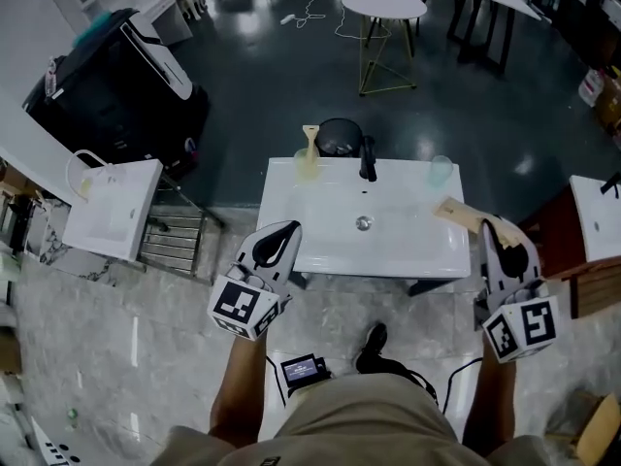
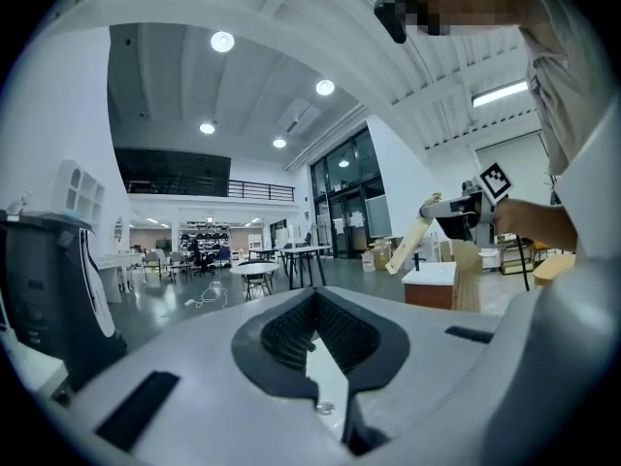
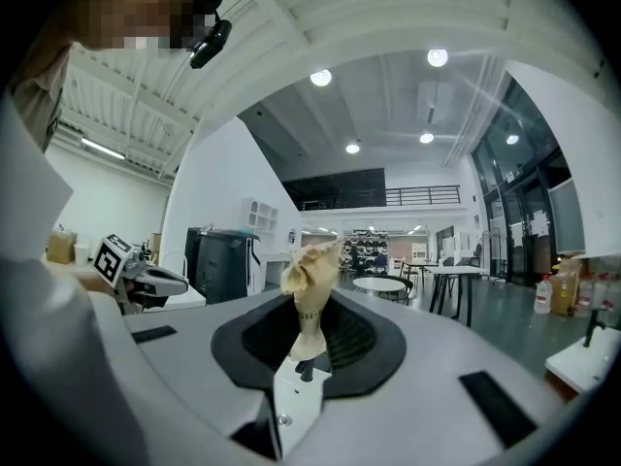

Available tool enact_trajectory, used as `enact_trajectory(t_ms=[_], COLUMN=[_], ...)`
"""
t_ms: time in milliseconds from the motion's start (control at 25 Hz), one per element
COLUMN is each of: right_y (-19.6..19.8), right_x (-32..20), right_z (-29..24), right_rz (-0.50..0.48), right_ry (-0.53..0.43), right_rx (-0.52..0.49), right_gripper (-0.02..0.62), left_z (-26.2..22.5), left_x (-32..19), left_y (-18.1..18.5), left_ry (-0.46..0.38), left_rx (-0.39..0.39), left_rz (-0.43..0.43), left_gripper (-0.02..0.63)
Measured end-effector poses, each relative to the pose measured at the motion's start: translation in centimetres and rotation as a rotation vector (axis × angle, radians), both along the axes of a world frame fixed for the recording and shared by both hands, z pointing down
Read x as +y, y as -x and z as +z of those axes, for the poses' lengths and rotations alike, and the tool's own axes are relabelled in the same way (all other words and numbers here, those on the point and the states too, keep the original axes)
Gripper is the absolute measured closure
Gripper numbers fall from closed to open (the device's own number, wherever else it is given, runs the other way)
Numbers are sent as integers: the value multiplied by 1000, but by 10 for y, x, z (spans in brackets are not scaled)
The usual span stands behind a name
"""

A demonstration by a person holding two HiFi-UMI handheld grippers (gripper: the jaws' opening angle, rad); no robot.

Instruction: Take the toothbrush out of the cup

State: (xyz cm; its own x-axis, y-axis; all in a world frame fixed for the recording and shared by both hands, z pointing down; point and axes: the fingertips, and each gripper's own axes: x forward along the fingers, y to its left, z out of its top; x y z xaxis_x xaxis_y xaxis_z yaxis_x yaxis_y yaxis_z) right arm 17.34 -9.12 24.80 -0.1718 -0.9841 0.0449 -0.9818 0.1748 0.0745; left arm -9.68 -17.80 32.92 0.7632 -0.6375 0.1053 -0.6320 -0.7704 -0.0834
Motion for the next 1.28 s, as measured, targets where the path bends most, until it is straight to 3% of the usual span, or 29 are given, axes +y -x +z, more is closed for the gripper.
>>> enact_trajectory(t_ms=[280, 760, 1000, 1280], right_y=[-50, -64, -74, -72], right_x=[-57, -114, -148, -199], right_z=[23, 63, 87, 143], right_rz=[-56, -52, 1, 41], right_ry=[25, 114, 199, 297], right_rx=[-30, -25, 0, -3], right_gripper=[538, 538, 538, 538], left_z=[17, 100, 150, 230], left_x=[-65, -178, -269, -358], left_y=[-40, -56, -62, -73], left_ry=[2, 103, 140, 194], left_rx=[-56, -152, -203, -275], left_rz=[-108, -165, -216, -207], left_gripper=[600, 596, 438, 379])
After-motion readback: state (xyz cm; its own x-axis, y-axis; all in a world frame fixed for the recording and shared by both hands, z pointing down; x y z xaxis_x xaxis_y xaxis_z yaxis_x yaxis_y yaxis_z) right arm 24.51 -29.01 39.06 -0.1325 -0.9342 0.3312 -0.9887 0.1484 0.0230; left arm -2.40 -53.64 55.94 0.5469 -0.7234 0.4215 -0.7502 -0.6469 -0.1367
